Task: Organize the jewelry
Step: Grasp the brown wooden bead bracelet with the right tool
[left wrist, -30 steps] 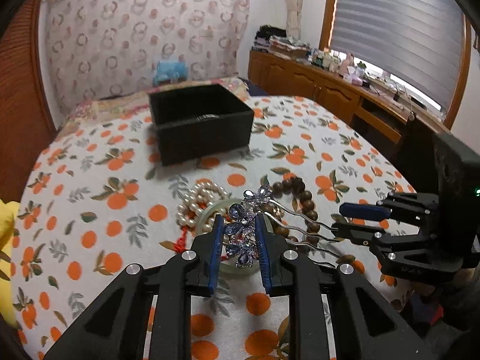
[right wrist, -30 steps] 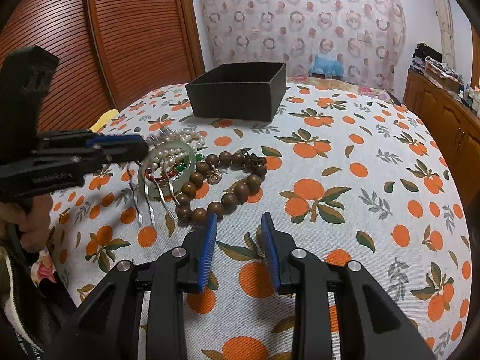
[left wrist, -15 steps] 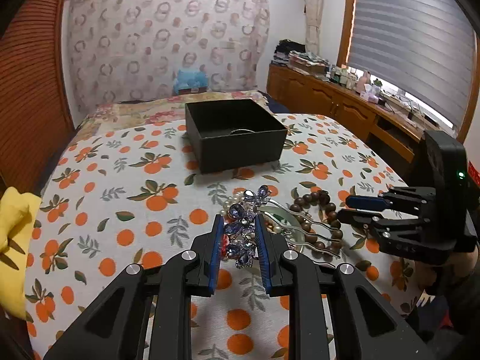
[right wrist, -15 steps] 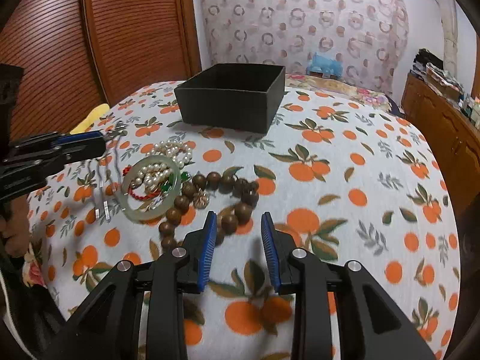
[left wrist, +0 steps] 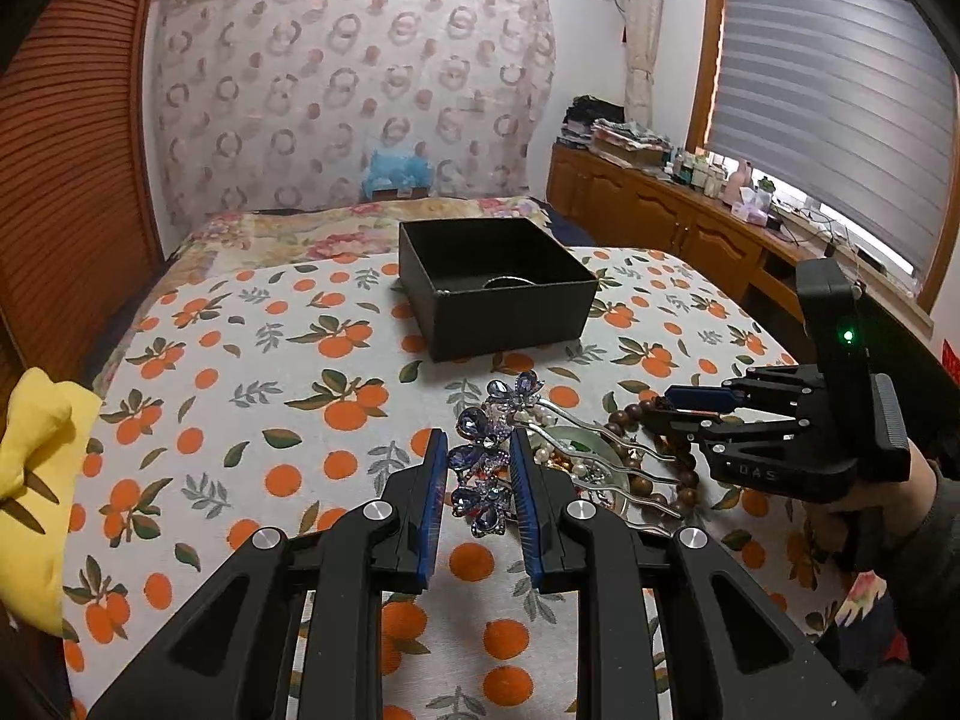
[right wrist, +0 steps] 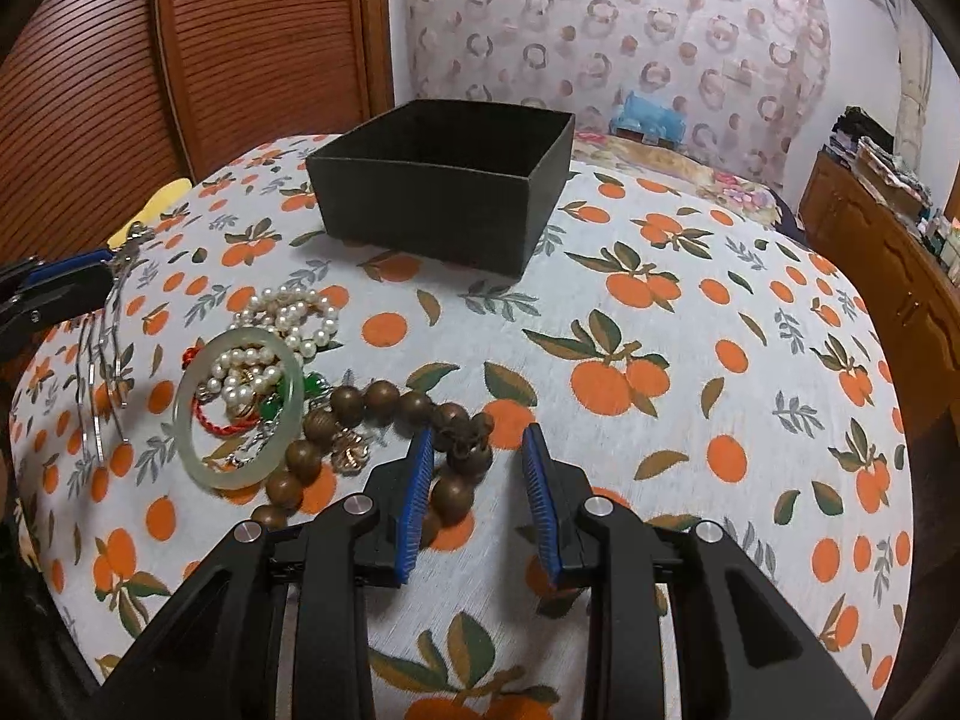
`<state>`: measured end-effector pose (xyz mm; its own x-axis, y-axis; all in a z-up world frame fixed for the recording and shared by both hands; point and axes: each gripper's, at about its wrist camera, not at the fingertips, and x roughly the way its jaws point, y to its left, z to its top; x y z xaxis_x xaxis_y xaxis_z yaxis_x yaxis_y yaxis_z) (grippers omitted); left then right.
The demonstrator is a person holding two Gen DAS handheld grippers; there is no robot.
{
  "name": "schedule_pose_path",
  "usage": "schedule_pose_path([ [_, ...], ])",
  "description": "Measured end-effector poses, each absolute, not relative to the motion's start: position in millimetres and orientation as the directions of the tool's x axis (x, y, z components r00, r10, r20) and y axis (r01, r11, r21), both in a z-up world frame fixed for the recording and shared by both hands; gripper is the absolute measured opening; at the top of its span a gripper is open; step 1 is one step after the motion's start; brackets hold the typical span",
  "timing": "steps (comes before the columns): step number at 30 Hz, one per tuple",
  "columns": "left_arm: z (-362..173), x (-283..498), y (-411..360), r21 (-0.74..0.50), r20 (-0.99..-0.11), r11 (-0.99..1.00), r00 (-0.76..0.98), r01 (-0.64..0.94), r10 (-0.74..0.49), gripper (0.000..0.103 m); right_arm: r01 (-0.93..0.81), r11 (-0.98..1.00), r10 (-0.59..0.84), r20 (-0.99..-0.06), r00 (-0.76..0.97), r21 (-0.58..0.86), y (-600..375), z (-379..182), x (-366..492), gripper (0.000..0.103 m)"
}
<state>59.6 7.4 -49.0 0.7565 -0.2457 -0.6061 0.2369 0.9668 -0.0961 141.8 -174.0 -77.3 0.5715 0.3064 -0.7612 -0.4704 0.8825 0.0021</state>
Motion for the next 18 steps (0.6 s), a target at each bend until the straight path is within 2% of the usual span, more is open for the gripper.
schedule_pose_path([
  [2, -49, 59, 9, -0.098, -0.603, 0.967, 0.76, 0.233, -0.244, 0.02, -0.477, 0.879, 0.301, -0.763, 0.572, -0.011, -173, -77, 142, 0.029],
  [3, -48, 59, 10, -0.099, -0.602, 0.968, 0.761, 0.231, -0.243, 0.02, -0.484, 0.875, 0.303, -0.762, 0.572, -0.015, -172, -78, 141, 0.018],
  [4, -48, 60, 11, -0.099, -0.601, 0.968, 0.762, 0.229, -0.241, 0.02, -0.491, 0.871, 0.305, -0.762, 0.572, -0.02, -171, -77, 140, 0.017],
  [18, -41, 62, 19, -0.087, -0.587, 0.976, 0.781, 0.201, -0.214, 0.02, -0.493, 0.868, 0.347, -0.634, 0.691, -0.062, -177, -10, 121, 0.017],
])
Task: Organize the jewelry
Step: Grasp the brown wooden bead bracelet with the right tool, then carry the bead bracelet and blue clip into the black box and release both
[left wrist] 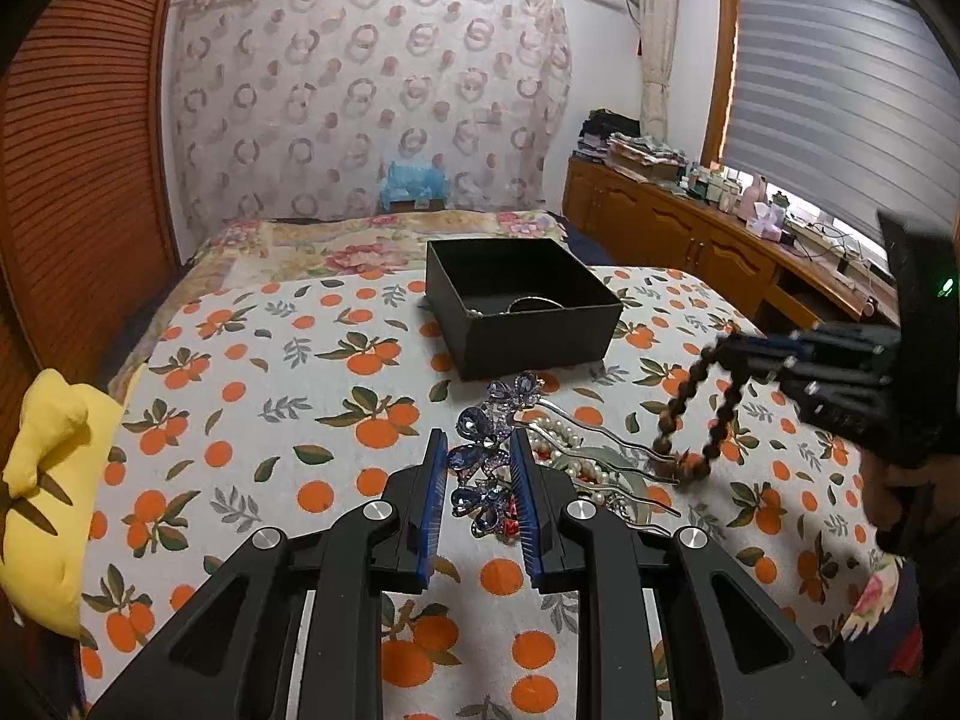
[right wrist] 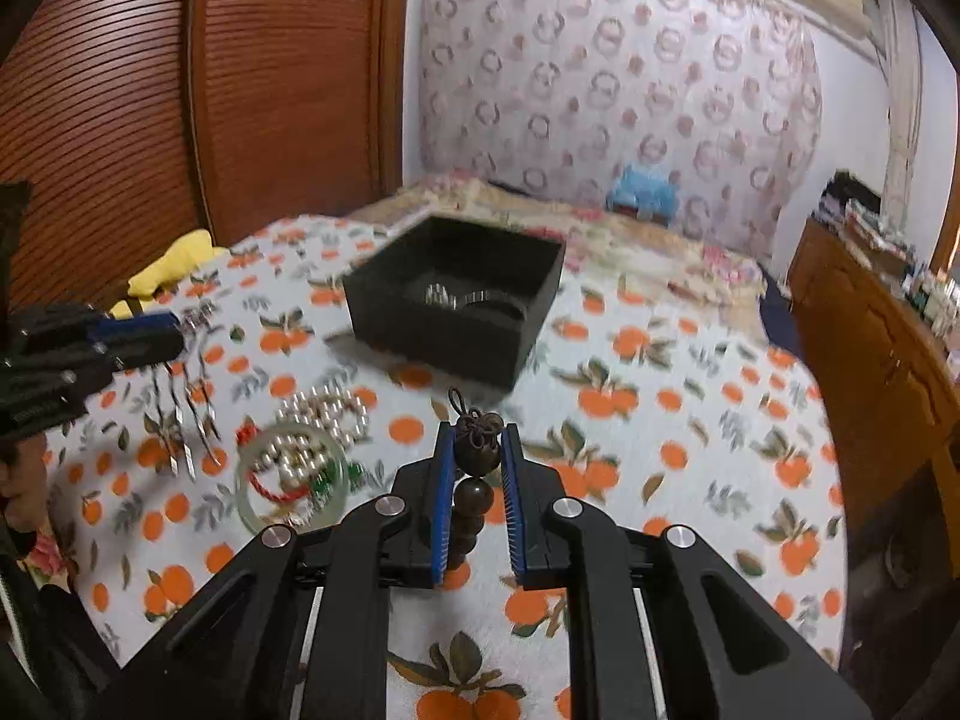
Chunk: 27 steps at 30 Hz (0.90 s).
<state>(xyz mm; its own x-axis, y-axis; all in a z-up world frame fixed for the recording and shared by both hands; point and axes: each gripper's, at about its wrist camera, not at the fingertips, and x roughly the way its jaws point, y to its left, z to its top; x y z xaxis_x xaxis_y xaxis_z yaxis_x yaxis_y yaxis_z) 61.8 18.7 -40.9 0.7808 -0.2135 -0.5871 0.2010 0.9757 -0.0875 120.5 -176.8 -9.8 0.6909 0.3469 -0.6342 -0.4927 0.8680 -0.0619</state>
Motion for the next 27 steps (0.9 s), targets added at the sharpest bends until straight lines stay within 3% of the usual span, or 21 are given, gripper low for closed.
schedule_pose_path([
  [27, -14, 137, 18, -0.045, -0.565, 0.975, 0.8, 0.216, -0.203, 0.02, -0.549, 0.826, 0.412, -0.528, 0.742, -0.127, -142, 59, 197, 0.017],
])
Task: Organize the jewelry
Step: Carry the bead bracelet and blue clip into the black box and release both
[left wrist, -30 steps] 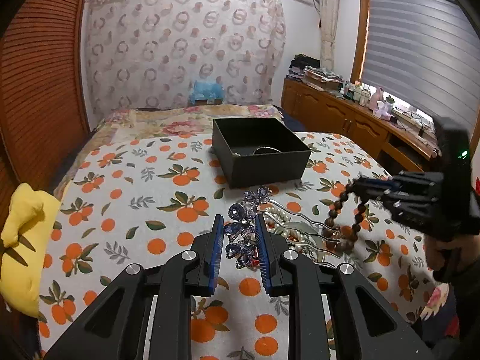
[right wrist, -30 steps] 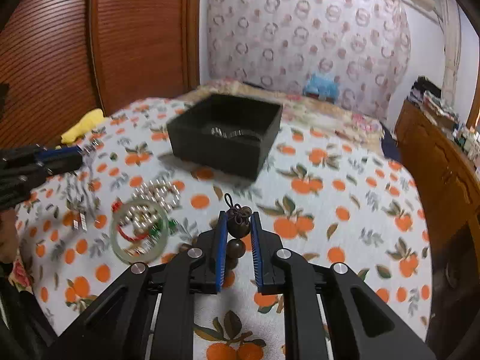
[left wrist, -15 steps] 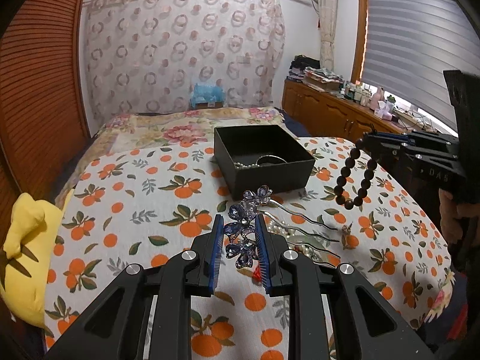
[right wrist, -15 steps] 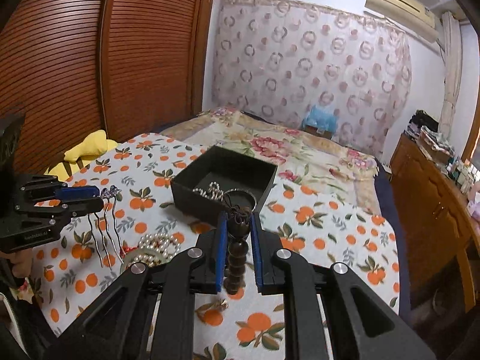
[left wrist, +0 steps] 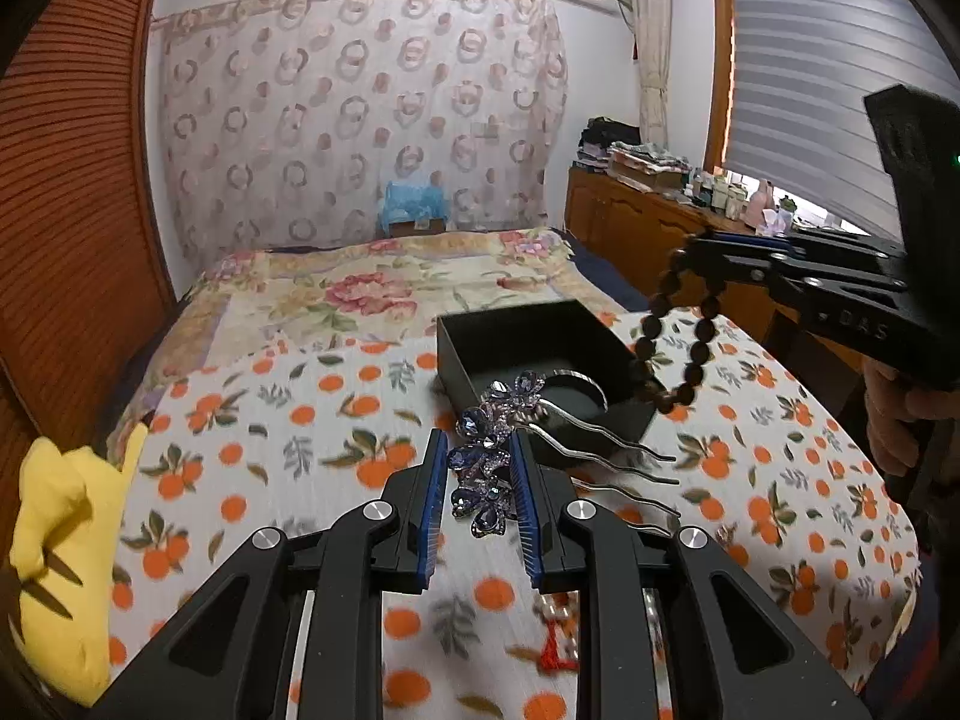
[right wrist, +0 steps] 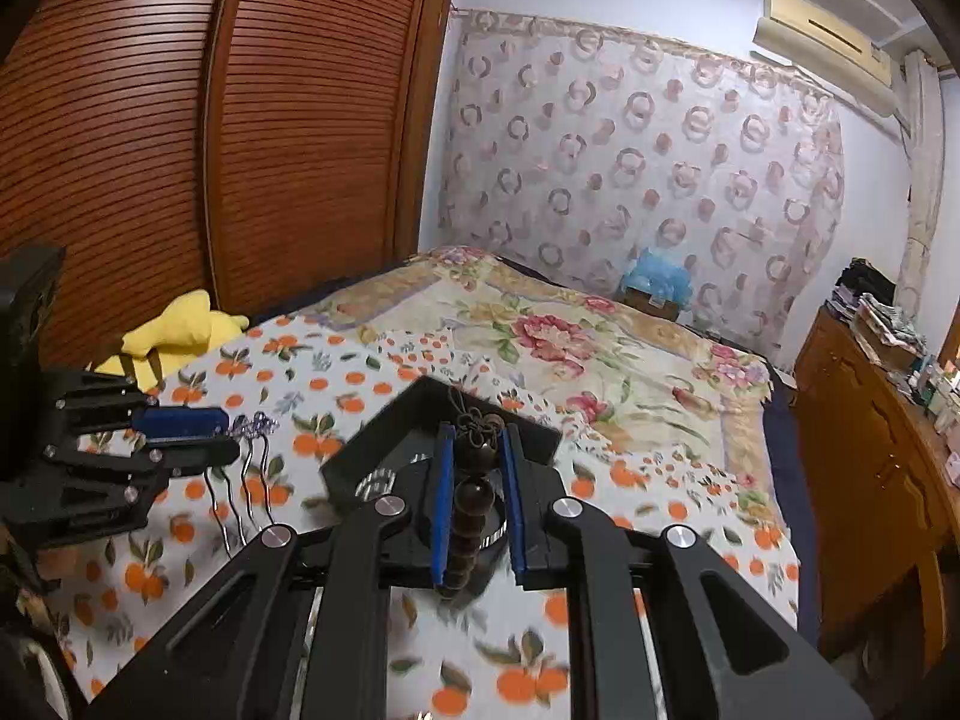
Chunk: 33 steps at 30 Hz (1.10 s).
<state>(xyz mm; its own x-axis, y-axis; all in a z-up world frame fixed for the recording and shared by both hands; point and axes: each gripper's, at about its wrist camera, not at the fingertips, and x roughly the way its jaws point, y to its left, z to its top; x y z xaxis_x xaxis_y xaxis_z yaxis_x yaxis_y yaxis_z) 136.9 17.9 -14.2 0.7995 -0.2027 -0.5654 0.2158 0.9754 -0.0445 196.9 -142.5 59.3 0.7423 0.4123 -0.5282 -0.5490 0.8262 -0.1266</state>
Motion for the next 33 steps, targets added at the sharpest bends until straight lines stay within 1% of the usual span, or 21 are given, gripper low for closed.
schedule_pose_path([
  [8, -11, 173, 18, -0.027, -0.573, 0.976, 0.796, 0.216, -0.192, 0.02, -0.569, 0.813, 0.433, -0.526, 0.732, -0.122, -126, 50, 261, 0.017],
  [11, -14, 187, 15, -0.015, -0.586, 0.976, 0.789, 0.218, -0.185, 0.02, -0.568, 0.814, 0.419, -0.553, 0.72, -0.123, -122, 35, 286, 0.017],
  [13, -14, 195, 13, -0.007, -0.589, 0.975, 0.787, 0.22, -0.182, 0.02, -0.58, 0.809, 0.435, -0.567, 0.699, -0.094, -122, 25, 293, 0.017],
  [15, -15, 204, 10, 0.0, -0.594, 0.975, 0.784, 0.224, -0.18, 0.02, -0.603, 0.795, 0.466, -0.572, 0.675, -0.064, -125, 18, 296, 0.019],
  [18, -19, 219, 4, 0.012, -0.608, 0.973, 0.774, 0.231, -0.177, 0.02, -0.597, 0.801, 0.471, -0.571, 0.673, -0.043, -135, 13, 296, 0.02],
  [25, -30, 240, -15, 0.044, -0.634, 0.964, 0.753, 0.263, -0.177, 0.02, -0.531, 0.846, 0.404, -0.595, 0.694, -0.045, -169, 6, 289, 0.02],
  [33, -43, 255, -36, 0.09, -0.674, 0.952, 0.722, 0.293, -0.158, 0.02, -0.512, 0.859, 0.403, -0.599, 0.692, -0.014, -188, -2, 287, 0.02],
])
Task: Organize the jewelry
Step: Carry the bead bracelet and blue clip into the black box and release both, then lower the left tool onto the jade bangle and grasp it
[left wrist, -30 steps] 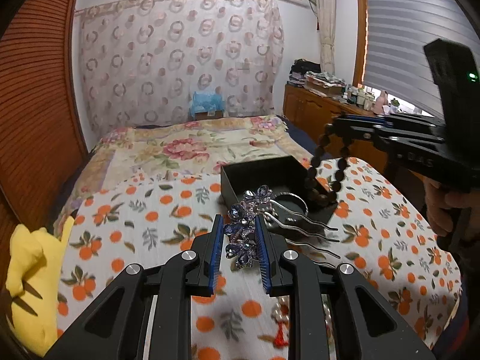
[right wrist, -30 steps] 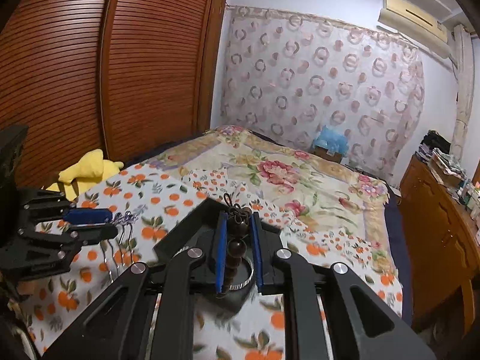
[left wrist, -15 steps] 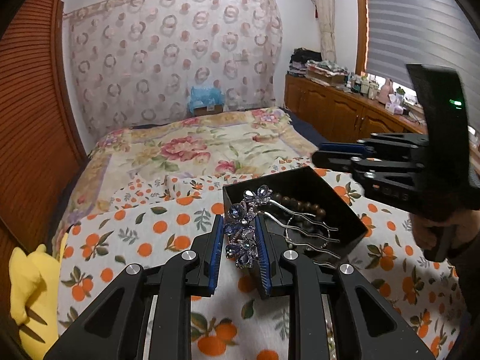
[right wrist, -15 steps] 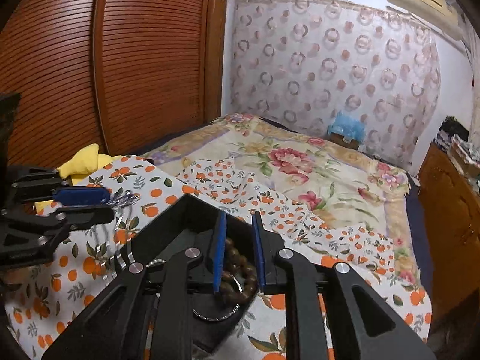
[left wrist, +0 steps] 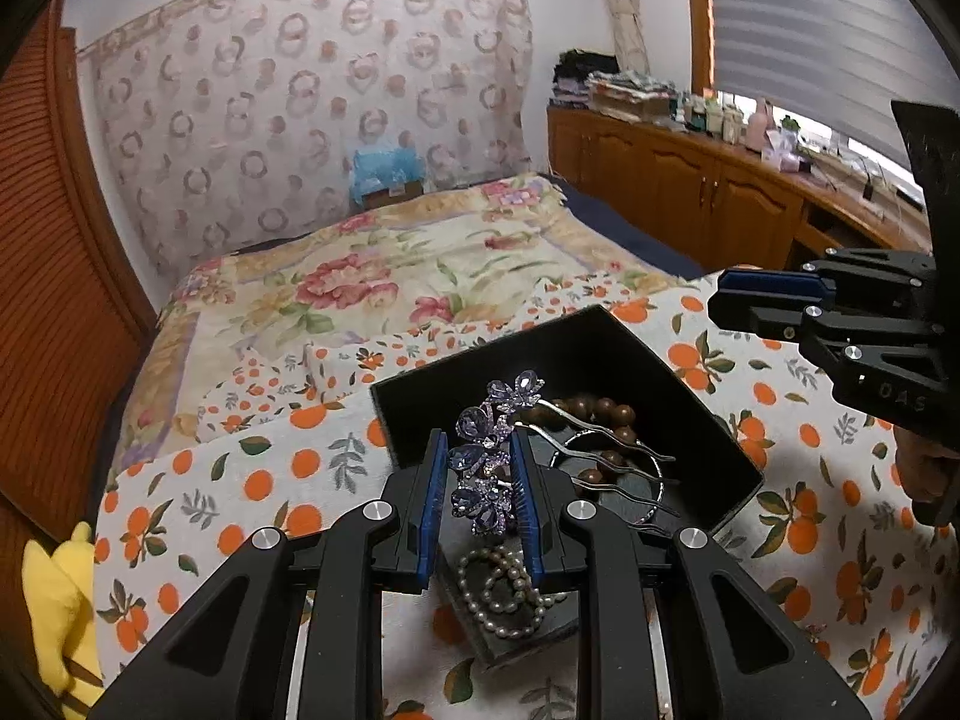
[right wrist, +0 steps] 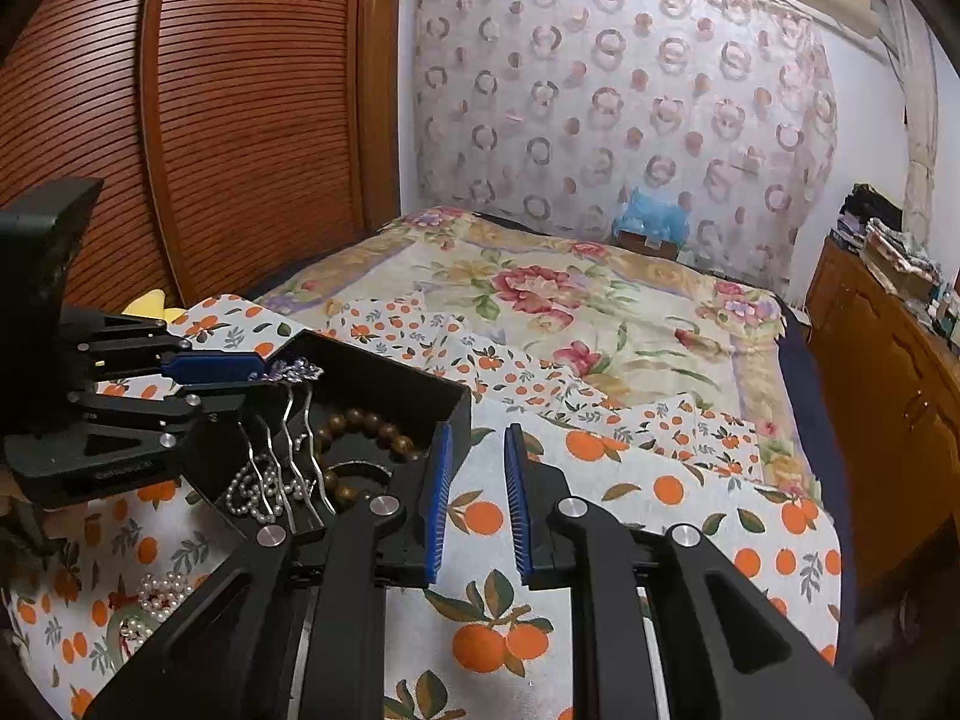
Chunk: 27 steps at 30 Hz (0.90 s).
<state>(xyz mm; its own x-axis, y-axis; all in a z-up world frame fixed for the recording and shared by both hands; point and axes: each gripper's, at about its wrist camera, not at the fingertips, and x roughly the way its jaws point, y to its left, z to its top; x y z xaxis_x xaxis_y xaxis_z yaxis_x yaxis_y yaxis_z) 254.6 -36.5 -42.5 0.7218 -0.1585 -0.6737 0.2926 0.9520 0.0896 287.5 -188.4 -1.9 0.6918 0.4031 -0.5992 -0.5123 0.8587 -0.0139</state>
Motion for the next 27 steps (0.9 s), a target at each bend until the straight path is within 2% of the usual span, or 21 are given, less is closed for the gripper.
schedule_pose_path([
  [6, -44, 253, -44, 0.103, -0.679, 0.947, 0.717, 0.305, -0.157, 0.022, -0.515, 0.857, 0.405, -0.61, 0.682, -0.008, -188, -7, 286, 0.02],
  [8, -41, 250, -45, 0.097, -0.673, 0.948, 0.722, 0.304, -0.163, 0.036, -0.518, 0.855, 0.405, -0.611, 0.68, -0.01, -187, -5, 283, 0.02],
  [10, -37, 245, -44, 0.093, -0.662, 0.949, 0.731, 0.301, -0.167, 0.04, -0.519, 0.855, 0.406, -0.608, 0.682, -0.011, -187, -4, 278, 0.02],
  [17, -28, 203, -30, 0.056, -0.644, 0.953, 0.74, 0.298, -0.194, 0.041, -0.519, 0.855, 0.422, -0.594, 0.685, 0.009, -189, 6, 248, 0.02],
  [27, -46, 135, -4, 0.018, -0.671, 0.961, 0.716, 0.276, -0.193, 0.041, -0.526, 0.85, 0.432, -0.616, 0.659, 0.033, -177, -8, 185, 0.023],
])
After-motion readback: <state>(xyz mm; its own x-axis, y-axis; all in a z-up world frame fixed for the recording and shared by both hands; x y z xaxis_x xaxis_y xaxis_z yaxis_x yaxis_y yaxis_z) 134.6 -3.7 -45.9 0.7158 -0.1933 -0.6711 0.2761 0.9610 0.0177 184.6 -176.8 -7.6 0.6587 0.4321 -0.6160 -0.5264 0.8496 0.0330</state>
